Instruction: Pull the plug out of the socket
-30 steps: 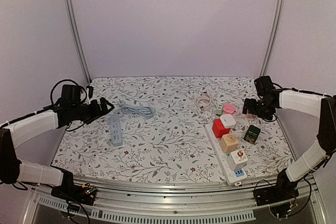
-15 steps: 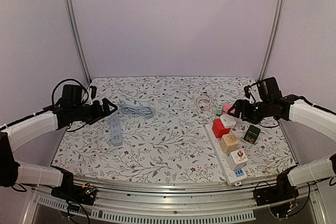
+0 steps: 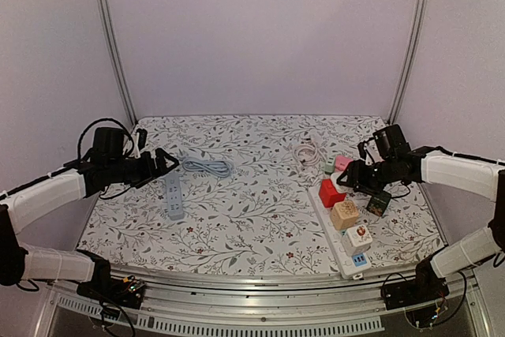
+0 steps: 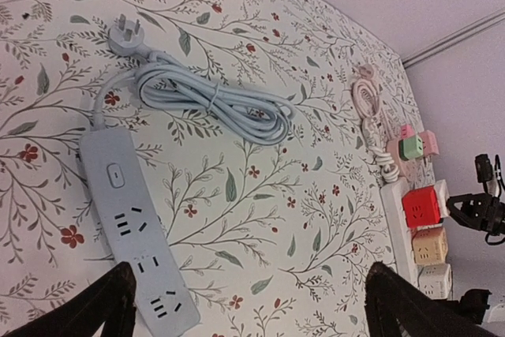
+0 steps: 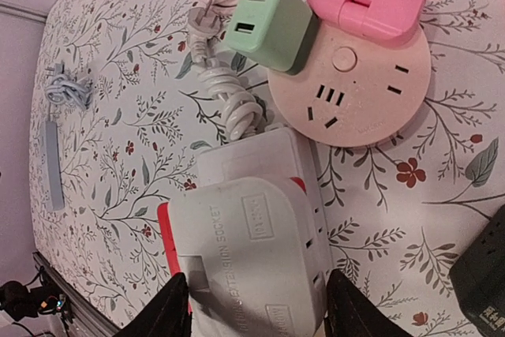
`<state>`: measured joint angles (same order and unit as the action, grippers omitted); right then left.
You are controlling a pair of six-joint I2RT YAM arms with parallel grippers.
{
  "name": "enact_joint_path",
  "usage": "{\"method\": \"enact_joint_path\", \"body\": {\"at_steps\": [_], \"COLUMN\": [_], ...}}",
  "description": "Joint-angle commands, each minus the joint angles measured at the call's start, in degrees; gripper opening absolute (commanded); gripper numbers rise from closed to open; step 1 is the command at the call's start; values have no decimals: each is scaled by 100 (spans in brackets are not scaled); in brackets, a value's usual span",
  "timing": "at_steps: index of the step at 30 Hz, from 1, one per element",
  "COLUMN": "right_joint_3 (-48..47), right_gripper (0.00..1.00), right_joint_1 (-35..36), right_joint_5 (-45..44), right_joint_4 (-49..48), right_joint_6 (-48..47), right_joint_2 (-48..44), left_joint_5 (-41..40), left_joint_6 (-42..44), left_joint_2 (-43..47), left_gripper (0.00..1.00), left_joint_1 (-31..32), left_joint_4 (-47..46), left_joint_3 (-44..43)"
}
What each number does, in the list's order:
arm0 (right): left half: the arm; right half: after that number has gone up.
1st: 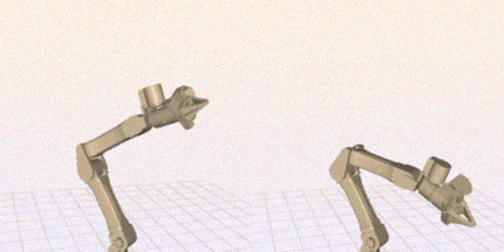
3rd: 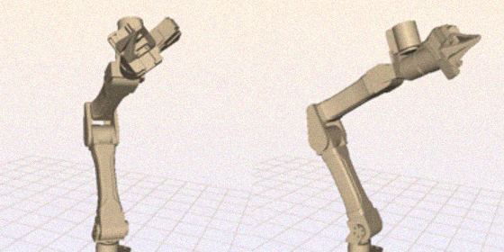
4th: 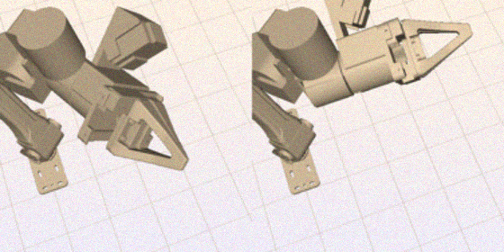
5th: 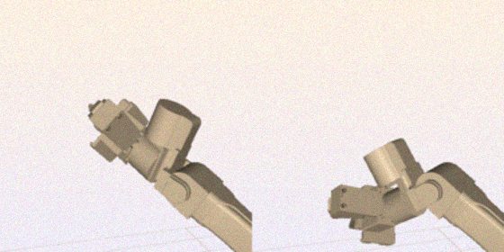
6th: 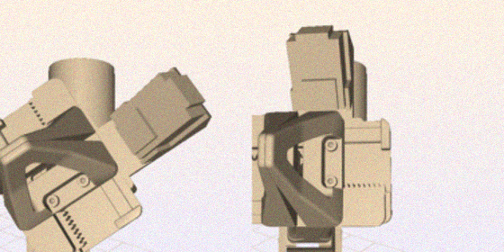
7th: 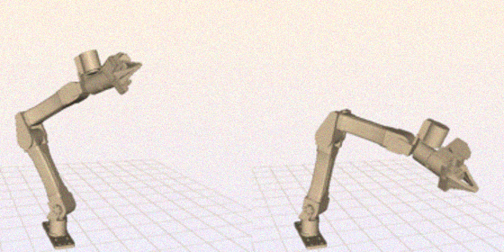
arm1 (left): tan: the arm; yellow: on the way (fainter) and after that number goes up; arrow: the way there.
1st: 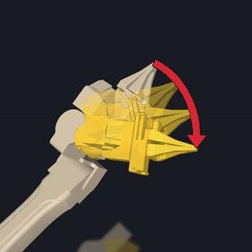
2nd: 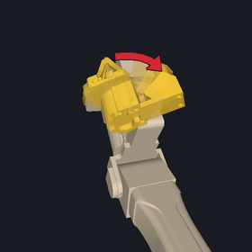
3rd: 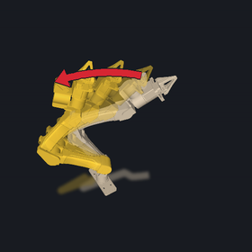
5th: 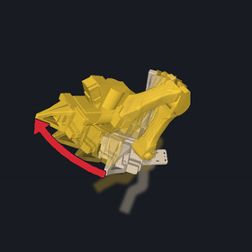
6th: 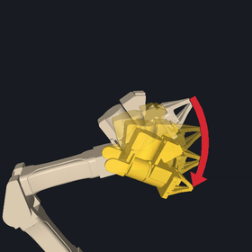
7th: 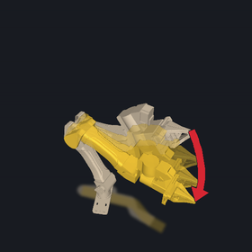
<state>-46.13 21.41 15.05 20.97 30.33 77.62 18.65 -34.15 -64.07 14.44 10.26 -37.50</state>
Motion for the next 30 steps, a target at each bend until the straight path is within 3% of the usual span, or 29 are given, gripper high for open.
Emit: {"method": "enact_joint_path", "body": {"at_steps": [1, 4, 9, 18, 30], "right_joint_3": [-55, -63, -104, -326, -664], "right_gripper": [53, 46, 42, 31, 28], "right_joint_1": [135, 309, 610, 1106, 1663], "right_joint_5": [39, -84, -474, -1098, -1330], "right_joint_4": [-27, -13, 31, 93, 17], "right_joint_6": [144, 255, 299, 111, -54], "right_joint_2": [-294, -470, -574, -58, 353], "left_joint_5": [-26, -20, -29, -37, -29], "left_joint_6": [-12, -12, -3, -21, -47], "left_joint_2": [53, 29, -15, 3, 15], "left_gripper": [100, 100, 100, 100, 100], "left_joint_1": [81, 89, 107, 125, 160], "left_joint_4": [86, 70, 49, 45, 26], "left_joint_3": [113, 107, 136, 167, 204]}}
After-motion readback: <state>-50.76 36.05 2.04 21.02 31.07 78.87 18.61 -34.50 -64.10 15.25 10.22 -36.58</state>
